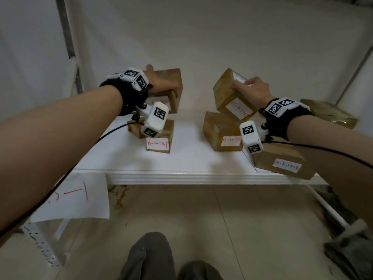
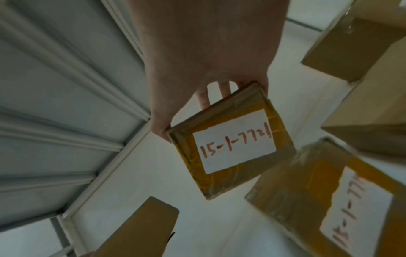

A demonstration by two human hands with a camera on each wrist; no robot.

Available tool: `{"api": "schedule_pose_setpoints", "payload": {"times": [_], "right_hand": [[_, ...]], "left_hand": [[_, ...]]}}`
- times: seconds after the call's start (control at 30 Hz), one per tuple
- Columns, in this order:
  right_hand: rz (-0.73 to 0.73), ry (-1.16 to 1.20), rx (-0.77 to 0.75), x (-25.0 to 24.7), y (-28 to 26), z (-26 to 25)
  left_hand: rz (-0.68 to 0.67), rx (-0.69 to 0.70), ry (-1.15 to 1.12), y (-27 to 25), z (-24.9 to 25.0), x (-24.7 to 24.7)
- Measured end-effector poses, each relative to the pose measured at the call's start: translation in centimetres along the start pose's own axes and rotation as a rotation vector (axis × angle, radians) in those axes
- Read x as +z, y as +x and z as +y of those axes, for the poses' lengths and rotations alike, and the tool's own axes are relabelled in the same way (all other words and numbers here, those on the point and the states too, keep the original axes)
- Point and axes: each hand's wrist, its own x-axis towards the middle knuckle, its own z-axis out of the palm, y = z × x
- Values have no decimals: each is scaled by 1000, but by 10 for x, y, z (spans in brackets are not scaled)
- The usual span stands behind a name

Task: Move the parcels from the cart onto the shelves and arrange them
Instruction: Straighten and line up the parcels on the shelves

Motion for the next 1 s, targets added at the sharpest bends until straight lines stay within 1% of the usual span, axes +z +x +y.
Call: {"api": "schedule_pose_setpoints", "payload": {"times": [0.13,0.2,0.4,0.43,0.5,0.53,0.6,0.67,0.73,0.77,0.83,0.87,0.93,0.97,1.0], "right_hand": [[54,30,17,-28,-1,20],[63,29,24,-36,-1,31],[83,-10,48,-51,3,52],[86,-11,46,-53,4,53],[87,-15,38,-56,7,55],[87,-22,33,-57,8,57],[88,-36,22,-57,10,59],[91,-54,13,-57,13,63],[89,-90,12,-57,16,67],[84,-100,14,-57,17,69],[76,-101,14,-56,18,72],[75,-102,12,-56,19,73],[73,-103,12,-56,22,75],[71,-100,13,-56,23,77],[69,-96,15,-56,24,78]], "left_hand": [[-32,97,-136,-16,53,29],[-52,105,-126,-19,67,45],[-143,101,44,-27,73,74],[-166,100,49,-26,73,79],[-219,77,-14,-30,76,87],[-245,91,-56,-32,76,89],[-299,135,-46,-40,79,93],[-322,120,23,-38,82,98],[-286,29,46,-30,82,109],[-255,19,74,-21,83,117],[-259,79,95,-16,86,125],[-262,96,151,-19,85,124],[-257,95,233,-15,81,136],[-237,97,223,-5,81,144],[-228,60,203,30,80,163]]}}
